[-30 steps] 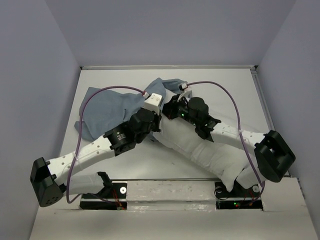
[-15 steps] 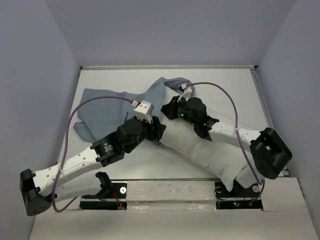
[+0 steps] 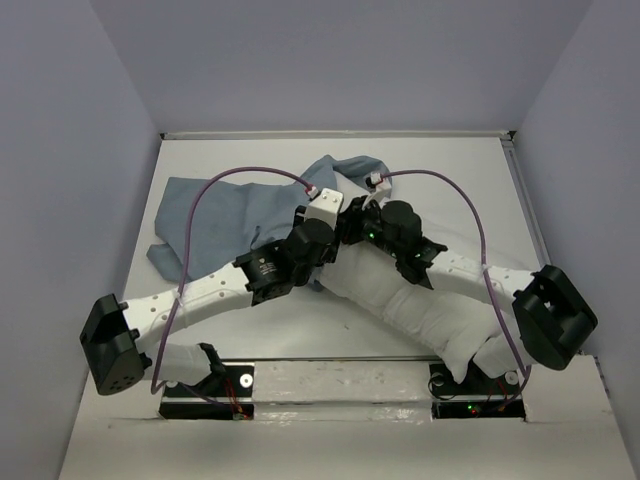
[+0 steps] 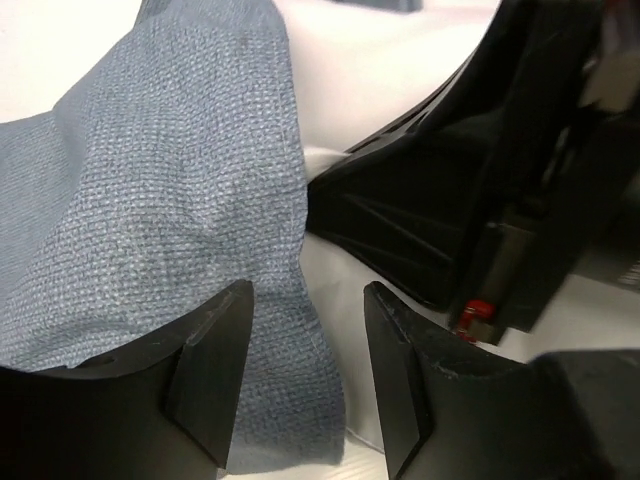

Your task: Put the pillow into the pillowcase

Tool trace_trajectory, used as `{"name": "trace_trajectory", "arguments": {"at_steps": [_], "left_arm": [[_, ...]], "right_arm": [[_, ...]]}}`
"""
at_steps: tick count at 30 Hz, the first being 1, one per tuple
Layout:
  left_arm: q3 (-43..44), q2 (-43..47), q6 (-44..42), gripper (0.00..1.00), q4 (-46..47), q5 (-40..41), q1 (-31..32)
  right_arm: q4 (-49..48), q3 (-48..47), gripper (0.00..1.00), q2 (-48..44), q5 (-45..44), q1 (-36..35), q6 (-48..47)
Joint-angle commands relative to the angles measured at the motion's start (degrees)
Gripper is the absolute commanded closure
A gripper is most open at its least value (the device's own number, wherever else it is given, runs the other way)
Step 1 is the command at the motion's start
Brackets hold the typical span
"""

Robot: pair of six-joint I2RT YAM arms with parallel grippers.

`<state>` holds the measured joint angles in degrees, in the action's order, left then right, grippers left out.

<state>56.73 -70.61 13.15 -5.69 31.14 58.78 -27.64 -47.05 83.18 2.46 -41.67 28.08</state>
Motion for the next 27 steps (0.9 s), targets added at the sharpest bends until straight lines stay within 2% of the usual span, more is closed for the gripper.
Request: {"name": "trace_trajectory", "arguments": {"at_steps": [1, 2, 3, 5, 7, 9, 10, 12, 13, 15, 18, 19, 22, 27], "left_arm": [[2.8, -1.9, -4.0, 0.45, -0.1, 7.7, -0.1], [3.0, -2.3, -4.2, 0.49, -0.1, 8.8, -0.1], [3.2, -2.8, -4.3, 0.64, -0.1, 10.2, -0.2], [3.6, -2.9, -3.8, 0.84, 0.7, 12.8, -0.1], [3.4, -0.9, -3.0, 1.0, 4.3, 9.1, -0.1], [2.9, 1.3, -2.2, 1.0, 8.0, 3.2, -0.1], [2.9, 3.6, -1.5, 1.0, 11.5, -4.1, 0.0], [2.7, 5.1, 1.8, 1.0, 15.2, -12.2, 0.0], [2.9, 5.5, 2.8, 1.0, 17.7, -20.2, 0.1], [3.7, 4.7, 5.6, 1.0, 19.2, -27.5, 1.1], [4.0, 4.3, 8.1, 1.0, 19.8, -31.1, 3.9], [3.3, 5.4, 9.6, 1.0, 22.8, -36.6, 4.1], [-0.4, 8.5, 15.4, 1.0, 28.8, -42.7, 4.5], [-6.7, 12.1, 17.5, 1.0, 27.6, -39.5, 4.6]], "right_arm": [[1.2, 1.3, 1.0, -2.4, 0.4, 0.4, -0.5], [1.1, 1.5, 1.0, -2.5, 0.5, 0.4, -0.4], [1.0, 1.7, 1.0, -2.7, 0.6, 0.4, -0.3], [0.4, 2.0, 1.0, -3.2, 1.6, 0.4, -0.1], [-1.5, 3.4, 1.0, -3.5, 3.8, 0.4, 0.5], [-2.2, 4.1, 1.0, -3.4, 4.4, 0.4, 0.8], [-4.2, 4.5, 1.0, -3.1, 5.8, 0.4, 1.8], [-6.6, 4.2, 1.0, -1.6, 7.4, 0.4, 2.8], [-7.9, 3.4, 1.0, -1.0, 7.6, -0.2, 3.4], [-9.0, -1.0, 1.0, 1.4, 7.3, -0.3, 3.5], [-12.1, -3.6, 1.0, 3.0, 2.7, -0.3, 5.8], [-13.0, -5.0, 1.0, 3.2, -1.4, -0.3, 7.2], [-14.6, -5.9, 1.0, 3.2, -8.9, 1.4, 10.4], [-14.6, -3.4, 1.0, -2.2, -13.6, 8.7, 14.0]]}}
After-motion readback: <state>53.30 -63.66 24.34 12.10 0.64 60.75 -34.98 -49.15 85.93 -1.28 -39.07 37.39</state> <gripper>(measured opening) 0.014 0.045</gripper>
